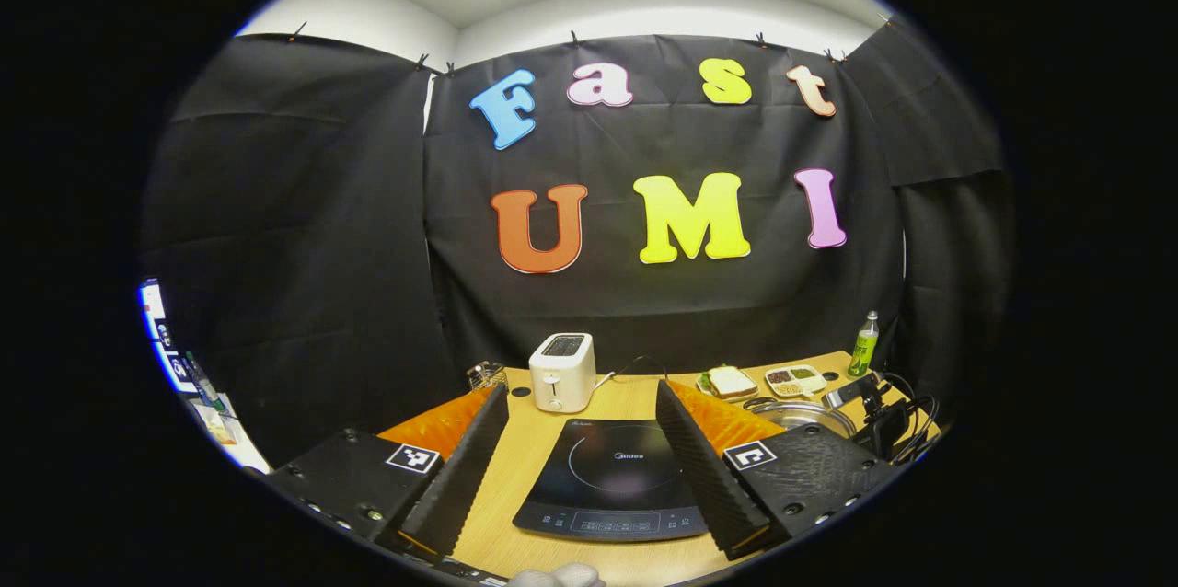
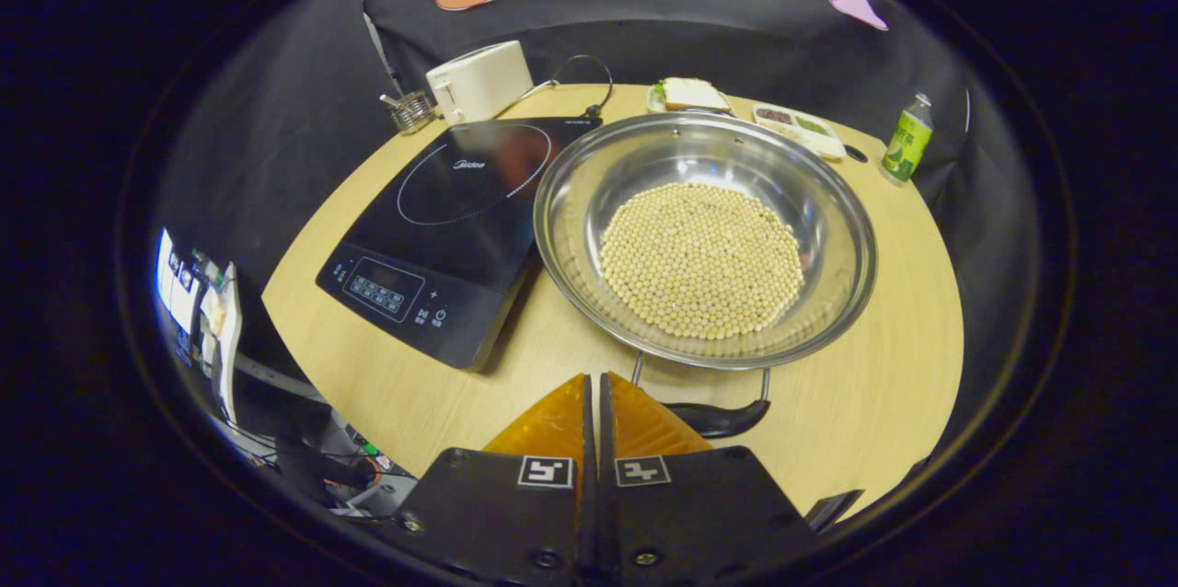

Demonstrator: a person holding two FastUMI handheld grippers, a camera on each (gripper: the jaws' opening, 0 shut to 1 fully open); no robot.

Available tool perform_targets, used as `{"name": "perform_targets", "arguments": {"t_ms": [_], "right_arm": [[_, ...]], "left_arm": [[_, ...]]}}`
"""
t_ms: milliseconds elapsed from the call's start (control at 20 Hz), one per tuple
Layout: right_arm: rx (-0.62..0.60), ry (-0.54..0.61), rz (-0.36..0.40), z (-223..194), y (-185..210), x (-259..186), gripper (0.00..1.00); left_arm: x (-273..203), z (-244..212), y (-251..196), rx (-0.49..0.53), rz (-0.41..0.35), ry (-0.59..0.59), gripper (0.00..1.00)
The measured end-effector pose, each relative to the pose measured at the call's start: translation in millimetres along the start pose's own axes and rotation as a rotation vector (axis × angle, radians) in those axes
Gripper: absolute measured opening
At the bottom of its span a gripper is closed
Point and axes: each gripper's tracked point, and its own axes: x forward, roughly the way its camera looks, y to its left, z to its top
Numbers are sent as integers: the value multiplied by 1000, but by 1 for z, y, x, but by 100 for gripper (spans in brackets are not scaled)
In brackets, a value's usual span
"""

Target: First push the handle of the pot to place it horizontally, then grasp the pot with both hands and set it on the induction cooktop.

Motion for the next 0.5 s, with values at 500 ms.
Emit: {"name": "perform_targets", "arguments": {"t_ms": [500], "right_arm": [[67, -6, -87, -14, -51, -14, 0]], "left_arm": [[6, -2, -17, -17, -58, -3, 96]]}}
